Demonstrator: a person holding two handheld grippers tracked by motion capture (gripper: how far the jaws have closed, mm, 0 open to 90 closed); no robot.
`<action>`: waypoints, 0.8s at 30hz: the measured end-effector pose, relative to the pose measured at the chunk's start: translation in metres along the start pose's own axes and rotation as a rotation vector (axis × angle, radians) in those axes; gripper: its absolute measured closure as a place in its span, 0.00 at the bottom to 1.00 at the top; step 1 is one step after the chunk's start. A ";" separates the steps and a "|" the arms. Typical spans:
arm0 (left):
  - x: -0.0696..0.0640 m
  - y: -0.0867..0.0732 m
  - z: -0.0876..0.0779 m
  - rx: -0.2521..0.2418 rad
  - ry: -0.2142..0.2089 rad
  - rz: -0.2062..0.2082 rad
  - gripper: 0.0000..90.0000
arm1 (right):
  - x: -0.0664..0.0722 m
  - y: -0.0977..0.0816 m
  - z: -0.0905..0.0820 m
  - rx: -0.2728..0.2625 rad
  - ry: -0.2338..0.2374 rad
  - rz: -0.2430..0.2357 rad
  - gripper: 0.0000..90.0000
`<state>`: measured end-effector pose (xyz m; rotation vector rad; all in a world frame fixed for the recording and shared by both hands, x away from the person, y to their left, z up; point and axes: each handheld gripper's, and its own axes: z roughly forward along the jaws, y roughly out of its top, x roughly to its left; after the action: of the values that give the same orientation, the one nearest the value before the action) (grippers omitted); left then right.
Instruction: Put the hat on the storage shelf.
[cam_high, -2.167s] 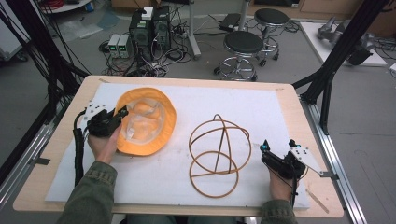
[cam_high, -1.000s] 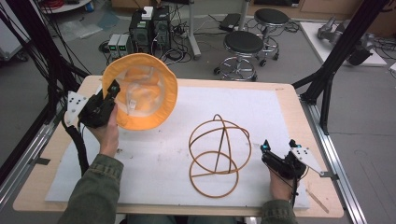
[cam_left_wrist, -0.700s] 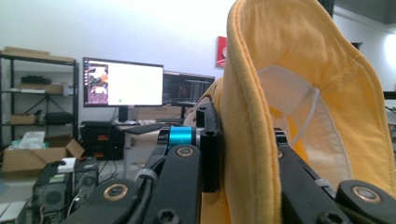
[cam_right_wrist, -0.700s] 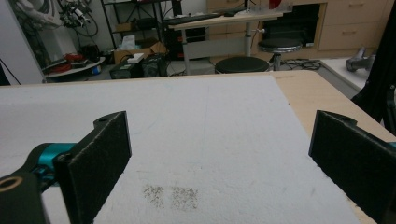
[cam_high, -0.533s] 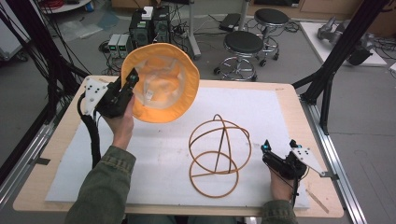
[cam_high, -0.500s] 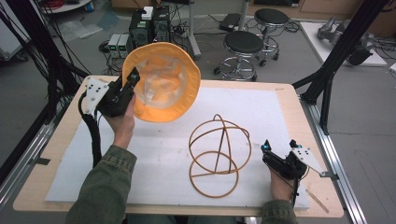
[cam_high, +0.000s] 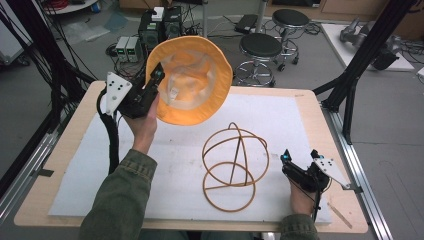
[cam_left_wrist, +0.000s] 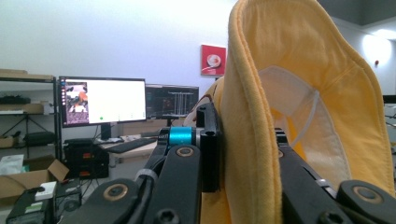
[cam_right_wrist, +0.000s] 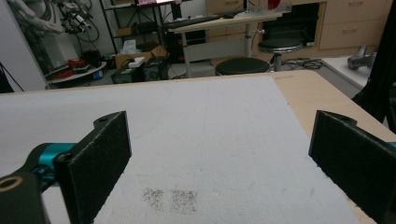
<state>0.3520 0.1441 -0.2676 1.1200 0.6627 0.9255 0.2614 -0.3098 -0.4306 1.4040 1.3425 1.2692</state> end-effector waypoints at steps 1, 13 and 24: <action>0.000 0.000 0.000 0.000 0.000 0.000 0.96 | 0.000 0.000 0.000 0.000 0.000 0.001 0.05; -0.026 0.006 0.001 -0.005 -0.069 0.042 0.96 | 0.000 0.000 0.000 -0.004 0.000 0.002 0.05; -0.052 0.008 0.008 -0.011 -0.114 0.065 0.95 | 0.001 0.000 0.001 -0.009 0.002 -0.002 0.05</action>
<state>0.3320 0.0959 -0.2575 1.1809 0.5302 0.9122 0.2624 -0.3092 -0.4307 1.3956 1.3379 1.2743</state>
